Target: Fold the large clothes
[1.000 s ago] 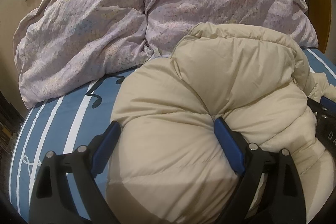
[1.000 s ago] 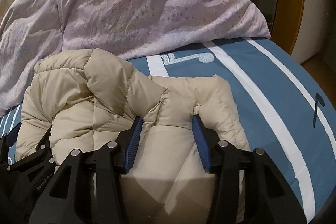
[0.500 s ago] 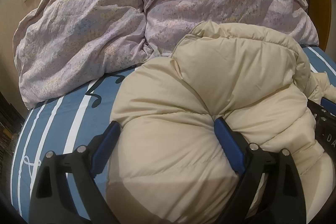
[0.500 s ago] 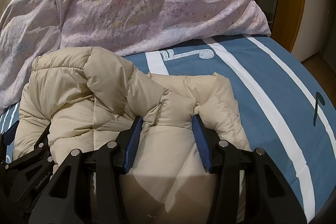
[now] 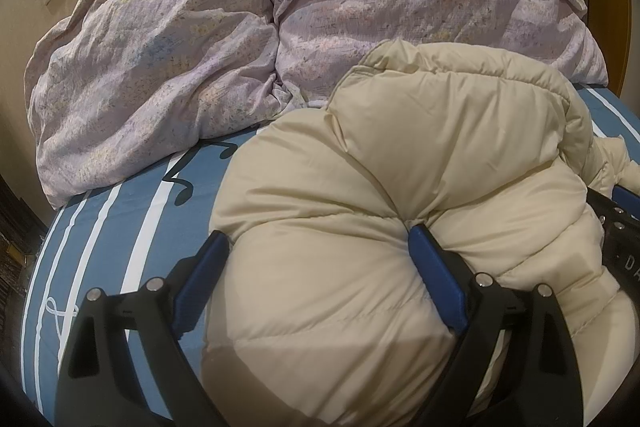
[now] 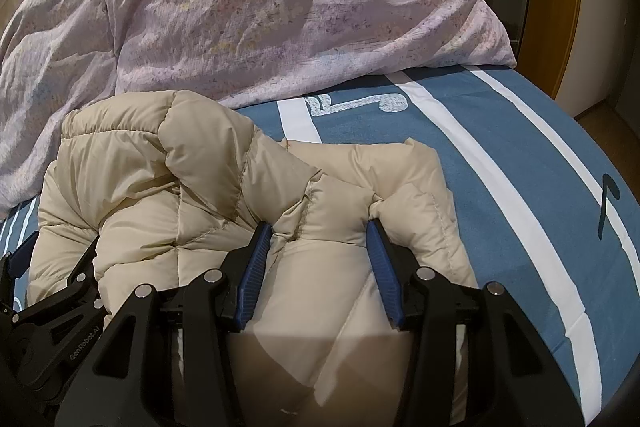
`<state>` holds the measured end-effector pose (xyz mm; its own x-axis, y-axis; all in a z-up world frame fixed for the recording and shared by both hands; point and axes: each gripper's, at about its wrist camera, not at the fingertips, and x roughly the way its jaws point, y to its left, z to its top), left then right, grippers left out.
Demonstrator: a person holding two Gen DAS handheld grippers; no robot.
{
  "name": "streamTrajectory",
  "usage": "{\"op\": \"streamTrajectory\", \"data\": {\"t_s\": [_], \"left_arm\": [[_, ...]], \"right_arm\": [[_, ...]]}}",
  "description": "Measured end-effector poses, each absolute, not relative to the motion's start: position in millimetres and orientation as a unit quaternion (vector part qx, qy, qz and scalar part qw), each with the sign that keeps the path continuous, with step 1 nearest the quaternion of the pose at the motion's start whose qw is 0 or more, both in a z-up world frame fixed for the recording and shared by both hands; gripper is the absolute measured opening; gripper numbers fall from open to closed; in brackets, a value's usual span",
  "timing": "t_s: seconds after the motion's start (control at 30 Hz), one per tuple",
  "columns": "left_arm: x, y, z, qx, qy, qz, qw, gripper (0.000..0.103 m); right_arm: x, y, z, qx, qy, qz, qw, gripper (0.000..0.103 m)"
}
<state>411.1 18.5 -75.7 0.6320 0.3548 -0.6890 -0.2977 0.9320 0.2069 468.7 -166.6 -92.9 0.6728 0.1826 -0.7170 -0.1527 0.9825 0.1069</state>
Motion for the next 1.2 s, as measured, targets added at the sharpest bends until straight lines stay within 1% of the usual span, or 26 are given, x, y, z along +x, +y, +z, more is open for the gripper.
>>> {"op": "streamTrajectory", "data": {"t_s": [0.73,0.9,0.97,1.0,1.03,1.1,1.2], "left_arm": [[413.5,18.6,-77.9,0.031,0.389,0.189,0.901,0.092],[395.0,23.7,-67.4,0.019,0.380,0.173,0.909,0.092],[383.1,26.3,-59.0,0.010,0.376,0.156,0.913,0.092],[373.2,29.7,-52.8,0.002,0.373,0.146,0.916,0.092],[367.8,31.2,-49.0,-0.003,0.372,0.142,0.917,0.092],[354.4,37.3,-40.9,-0.013,0.371,0.134,0.919,0.092],[333.2,52.0,-34.1,-0.039,0.377,0.121,0.917,0.092]], "right_arm": [[472.4,-165.7,-93.8,0.023,0.402,0.093,0.911,0.052],[471.0,-175.2,-85.5,0.041,0.418,0.117,0.900,0.054],[462.2,-184.5,-75.6,0.056,0.417,0.133,0.897,0.057],[457.5,-189.8,-70.1,0.063,0.417,0.138,0.896,0.062],[453.0,-195.5,-64.6,0.072,0.415,0.142,0.896,0.069],[442.5,-208.4,-56.3,0.087,0.413,0.149,0.894,0.078],[431.5,-228.3,-51.7,0.097,0.421,0.148,0.889,0.096]]}}
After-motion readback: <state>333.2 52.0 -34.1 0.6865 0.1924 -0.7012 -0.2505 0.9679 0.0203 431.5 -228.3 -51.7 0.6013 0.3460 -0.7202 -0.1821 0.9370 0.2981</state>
